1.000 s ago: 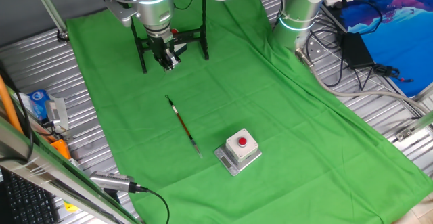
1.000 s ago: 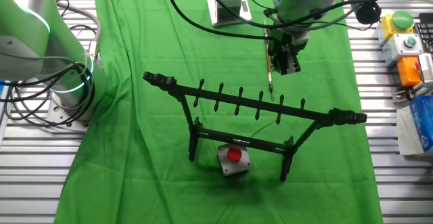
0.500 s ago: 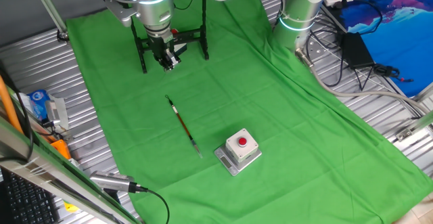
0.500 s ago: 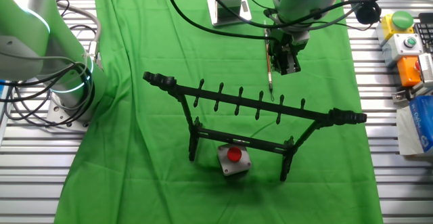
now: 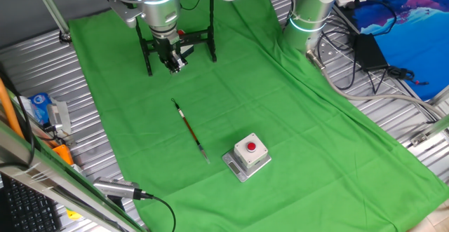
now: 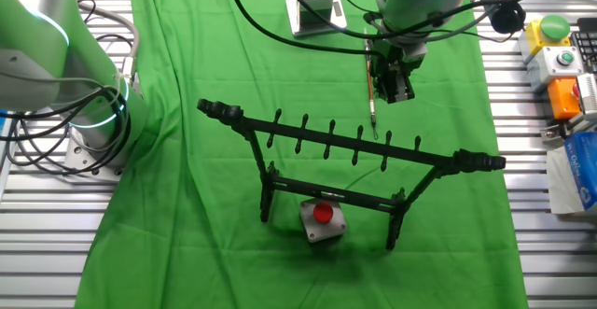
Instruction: Place the brush on the pen rack
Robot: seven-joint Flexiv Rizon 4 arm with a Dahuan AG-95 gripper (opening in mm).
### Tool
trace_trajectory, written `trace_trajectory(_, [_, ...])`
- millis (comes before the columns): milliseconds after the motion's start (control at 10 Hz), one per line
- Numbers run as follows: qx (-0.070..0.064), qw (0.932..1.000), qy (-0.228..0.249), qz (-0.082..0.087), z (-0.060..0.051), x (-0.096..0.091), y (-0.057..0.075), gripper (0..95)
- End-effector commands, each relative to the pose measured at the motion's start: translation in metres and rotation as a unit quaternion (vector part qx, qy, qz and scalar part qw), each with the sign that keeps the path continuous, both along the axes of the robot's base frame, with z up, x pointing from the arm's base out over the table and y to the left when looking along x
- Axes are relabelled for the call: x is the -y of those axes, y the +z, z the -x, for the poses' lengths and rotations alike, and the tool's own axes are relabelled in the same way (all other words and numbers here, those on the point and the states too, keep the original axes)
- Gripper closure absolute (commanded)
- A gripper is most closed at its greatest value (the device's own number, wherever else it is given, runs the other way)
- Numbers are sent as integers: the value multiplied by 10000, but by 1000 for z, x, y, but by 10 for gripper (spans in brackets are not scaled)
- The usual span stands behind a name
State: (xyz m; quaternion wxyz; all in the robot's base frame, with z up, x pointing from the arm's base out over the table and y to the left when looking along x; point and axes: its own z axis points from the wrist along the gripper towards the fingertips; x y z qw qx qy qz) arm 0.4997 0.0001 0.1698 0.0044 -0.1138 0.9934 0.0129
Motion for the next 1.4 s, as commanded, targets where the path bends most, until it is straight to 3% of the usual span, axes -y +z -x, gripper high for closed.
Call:
trace_trajectory(100, [3, 10000, 17, 16, 0, 0, 0, 950])
trace_trajectory(800, [33, 9985, 541, -2, 0, 0, 1, 950])
trace_trajectory(1000, [26, 9978, 653, 89, 0, -1, 0, 950])
trace_trajectory(1400, [17, 9984, 554, 99, 0, -1, 1, 950])
